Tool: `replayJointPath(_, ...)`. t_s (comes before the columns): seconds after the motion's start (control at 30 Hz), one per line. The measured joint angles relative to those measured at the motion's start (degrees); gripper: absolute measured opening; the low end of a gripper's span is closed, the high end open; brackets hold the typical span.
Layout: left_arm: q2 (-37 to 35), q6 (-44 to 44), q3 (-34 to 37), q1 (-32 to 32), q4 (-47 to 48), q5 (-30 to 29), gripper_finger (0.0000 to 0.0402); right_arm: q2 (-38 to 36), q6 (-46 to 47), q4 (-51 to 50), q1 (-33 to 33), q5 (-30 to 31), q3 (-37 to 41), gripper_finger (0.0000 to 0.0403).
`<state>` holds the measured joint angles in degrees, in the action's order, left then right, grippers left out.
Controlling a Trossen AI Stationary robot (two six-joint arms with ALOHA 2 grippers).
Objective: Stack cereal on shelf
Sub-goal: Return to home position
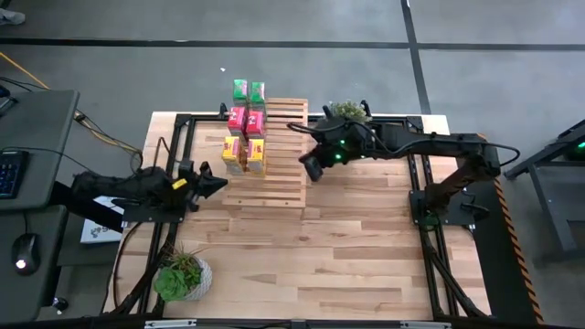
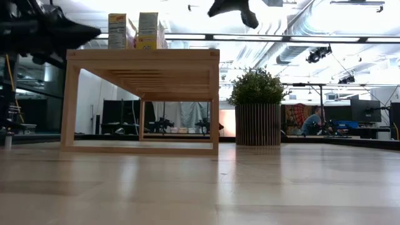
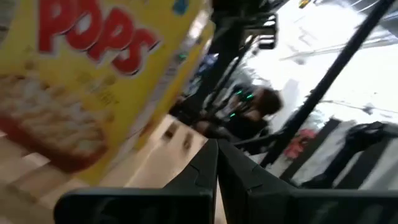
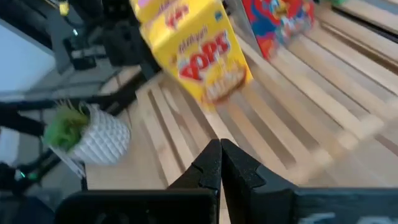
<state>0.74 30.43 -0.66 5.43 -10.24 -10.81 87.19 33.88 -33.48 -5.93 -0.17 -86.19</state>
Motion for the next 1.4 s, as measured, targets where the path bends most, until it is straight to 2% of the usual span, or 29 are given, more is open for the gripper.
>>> replayJointPath(0.2, -0.01, -0.29, 0.04, -1.86, 2.49, -0.14, 0.0000, -5.00, -1.33, -10.80, 3.18, 2.14, 1.84, 0.0000)
replayJointPath(0.33, 0.01, 0.65, 0.04, -2.06, 2.93, -0.28, 0.0000, -13.16, 1.35, -7.26, 6.42, 1.58, 13.22, 0.0000)
replayJointPath(0.47, 0.01, 0.49, 0.04, -2.06, 2.99, -0.27, 0.0000, -26.47, 8.31, 6.08, 10.66, 2.85, 32.86, 0.0000)
replayJointPath(0.57, 0.03, 0.49, 0.04, -2.06, 2.99, -0.27, 0.0000, -36.71, 9.32, 23.06, 12.52, 4.62, 48.00, 0.0000)
replayJointPath(0.7, 0.03, 0.47, 0.04, -2.06, 3.06, -0.26, 0.0000, -46.14, 3.94, 46.08, 11.23, 5.99, 64.98, 0.0000)
replayJointPath(0.87, 0.03, 0.47, 0.04, -2.06, 3.06, -0.26, 0.0000, -52.73, -3.13, 60.54, 9.24, 6.16, 78.56, 0.0000)
replayJointPath(1.03, 0.03, 0.47, 0.04, -2.03, 3.06, -0.26, 0.0000, -56.83, -6.96, 66.41, 7.69, 6.12, 85.50, 0.0000)
replayJointPath(1.27, 0.03, 0.44, 0.03, -2.03, 3.09, -0.26, 0.0000, -58.85, -13.44, 58.05, 7.37, 6.32, 85.11, 0.0000)
replayJointPath(1.4, 0.03, 0.44, 0.02, -2.03, 3.10, -0.26, 0.0000, -58.67, -12.64, 54.77, 7.37, 6.39, 85.07, 0.0000)
